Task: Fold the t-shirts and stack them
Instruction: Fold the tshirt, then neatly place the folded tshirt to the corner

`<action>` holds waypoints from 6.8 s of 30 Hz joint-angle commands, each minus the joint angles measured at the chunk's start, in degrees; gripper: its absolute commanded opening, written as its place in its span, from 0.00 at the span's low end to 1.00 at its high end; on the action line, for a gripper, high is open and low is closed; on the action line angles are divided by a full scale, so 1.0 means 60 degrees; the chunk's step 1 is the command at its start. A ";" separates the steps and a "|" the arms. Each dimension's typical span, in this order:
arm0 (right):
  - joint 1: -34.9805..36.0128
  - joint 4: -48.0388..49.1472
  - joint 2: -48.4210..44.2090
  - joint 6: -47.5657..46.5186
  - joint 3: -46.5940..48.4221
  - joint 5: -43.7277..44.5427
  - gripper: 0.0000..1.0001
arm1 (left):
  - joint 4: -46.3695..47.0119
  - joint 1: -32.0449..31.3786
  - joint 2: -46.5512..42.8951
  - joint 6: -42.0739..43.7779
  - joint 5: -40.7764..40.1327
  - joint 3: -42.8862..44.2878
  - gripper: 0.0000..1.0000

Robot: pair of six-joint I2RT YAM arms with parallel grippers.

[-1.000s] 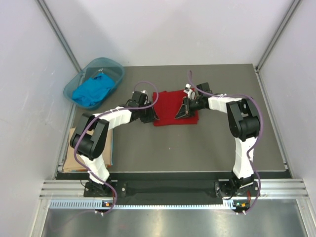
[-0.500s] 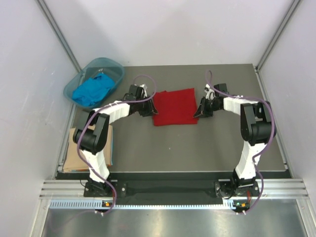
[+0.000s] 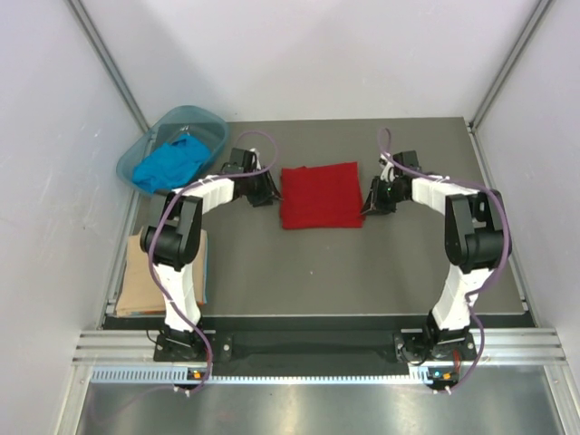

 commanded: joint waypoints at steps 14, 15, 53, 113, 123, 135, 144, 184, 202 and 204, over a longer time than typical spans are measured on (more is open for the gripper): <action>0.0675 0.0855 -0.2649 0.3187 -0.1811 0.2091 0.50 | 0.0110 0.0434 0.2217 0.0978 0.0651 0.3622 0.50; 0.0763 0.1059 -0.2663 0.3625 -0.1915 0.2222 0.51 | 0.0139 0.0478 0.2321 0.0949 0.0680 0.3753 0.50; 0.0763 0.2203 -0.3512 0.2062 -0.3806 0.2546 0.19 | 0.0916 0.0537 0.1676 0.0084 0.0065 0.1864 0.00; 0.1145 0.0153 -0.4539 0.1813 -0.4465 0.4025 0.10 | 0.3023 0.0127 -0.0170 -0.0385 0.1996 -0.1752 0.59; 0.1086 0.0153 -0.4494 0.1769 -0.4289 0.4025 0.10 | 0.3143 -0.0005 0.0563 -0.0137 0.1531 -0.1827 0.54; 0.1042 0.0095 -0.4466 0.1798 -0.4011 0.3952 0.11 | 0.2718 -0.0225 0.0462 0.0039 0.0593 -0.2236 0.54; 0.0691 0.0051 -0.3865 0.1535 -0.3148 0.4186 0.13 | 0.2556 -0.0737 0.0183 0.0216 0.0109 -0.2734 0.55; 0.6183 0.0933 -0.0576 0.0553 0.2104 0.8565 0.52 | 0.0242 0.0726 -0.1574 -0.1496 -0.0243 -0.2573 0.55; 0.7780 -0.0828 0.2697 -0.0121 0.4558 1.0527 0.54 | 0.1604 0.2441 -0.1751 -0.2919 0.1778 -0.3467 0.52; 0.7839 -0.1134 0.2887 -0.0121 0.4689 1.0791 0.53 | 0.1619 0.2441 -0.1751 -0.2948 0.1793 -0.3496 0.52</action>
